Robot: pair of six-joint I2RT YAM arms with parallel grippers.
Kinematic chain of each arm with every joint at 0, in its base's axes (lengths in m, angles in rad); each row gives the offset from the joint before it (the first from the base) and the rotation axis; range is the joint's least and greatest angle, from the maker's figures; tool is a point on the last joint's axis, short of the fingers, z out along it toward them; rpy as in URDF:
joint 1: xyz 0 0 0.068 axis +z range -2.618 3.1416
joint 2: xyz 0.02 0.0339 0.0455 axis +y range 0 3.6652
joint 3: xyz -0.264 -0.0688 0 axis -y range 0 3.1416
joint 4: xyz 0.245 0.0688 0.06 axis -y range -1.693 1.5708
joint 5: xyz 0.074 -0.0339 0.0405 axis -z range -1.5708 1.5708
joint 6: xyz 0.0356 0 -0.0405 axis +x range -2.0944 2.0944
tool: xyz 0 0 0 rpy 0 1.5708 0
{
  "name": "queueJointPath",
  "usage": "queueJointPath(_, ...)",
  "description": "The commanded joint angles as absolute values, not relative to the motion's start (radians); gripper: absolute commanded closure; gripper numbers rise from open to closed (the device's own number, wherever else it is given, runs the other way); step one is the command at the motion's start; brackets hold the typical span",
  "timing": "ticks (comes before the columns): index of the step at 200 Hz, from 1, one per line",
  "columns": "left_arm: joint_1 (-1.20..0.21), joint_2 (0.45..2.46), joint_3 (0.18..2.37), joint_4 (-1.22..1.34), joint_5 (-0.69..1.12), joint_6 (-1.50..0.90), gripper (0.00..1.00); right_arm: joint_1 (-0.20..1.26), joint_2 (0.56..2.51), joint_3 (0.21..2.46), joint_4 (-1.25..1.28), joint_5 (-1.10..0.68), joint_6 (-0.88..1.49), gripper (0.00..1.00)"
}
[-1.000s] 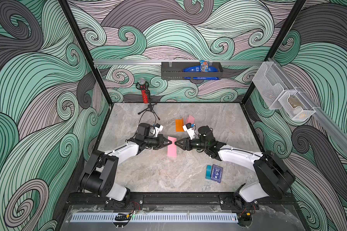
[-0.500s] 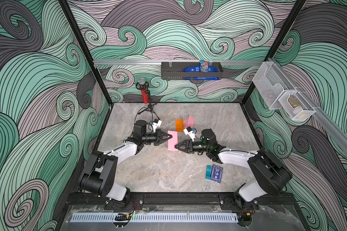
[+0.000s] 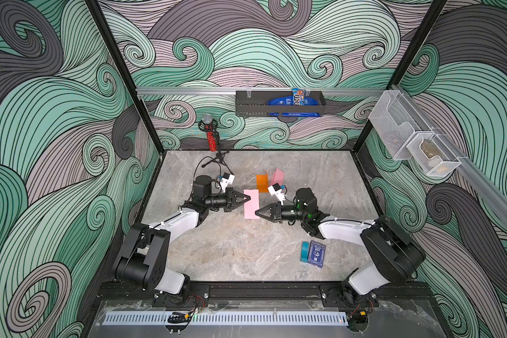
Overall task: Fold the square paper along the opposite sides
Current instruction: Smooth out the paper at the center of the board.
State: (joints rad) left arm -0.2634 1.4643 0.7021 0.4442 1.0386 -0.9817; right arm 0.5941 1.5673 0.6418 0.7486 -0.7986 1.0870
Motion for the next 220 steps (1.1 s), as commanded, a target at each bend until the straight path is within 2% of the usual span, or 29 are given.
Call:
queueJointPath(1, -0.247, 1.436, 0.710, 0.450, 1.044, -0.978, 0.96, 0.591, 1.561, 0.648, 0.762, -0.828, 1.089, 1.00)
queueJointPath(20, -0.245, 1.445, 0.732, 0.396, 1.042, -0.951, 0.78, 0.592, 1.561, 0.658, 0.759, -0.842, 1.091, 1.00)
queueJointPath(46, -0.244, 1.457, 0.734, 0.409, 1.045, -0.956, 0.64, 0.597, 1.565, 0.668, 0.754, -0.854, 1.091, 1.00)
queueJointPath(110, -0.244, 1.470, 0.683, 0.613, 1.068, -1.066, 0.62, 0.621, 1.590, 0.682, 0.770, -0.893, 1.117, 1.00)
queueJointPath(124, -0.244, 1.470, 0.679, 0.632, 1.068, -1.076, 0.68, 0.626, 1.590, 0.682, 0.770, -0.894, 1.118, 1.00)
queueJointPath(148, -0.241, 1.474, 0.674, 0.638, 1.066, -1.083, 1.00, 0.627, 1.591, 0.677, 0.788, -0.901, 1.135, 1.00)
queueJointPath(220, -0.201, 1.453, 0.647, 0.698, 1.042, -1.120, 1.00, 0.637, 1.578, 0.652, 0.759, -0.894, 1.125, 1.00)
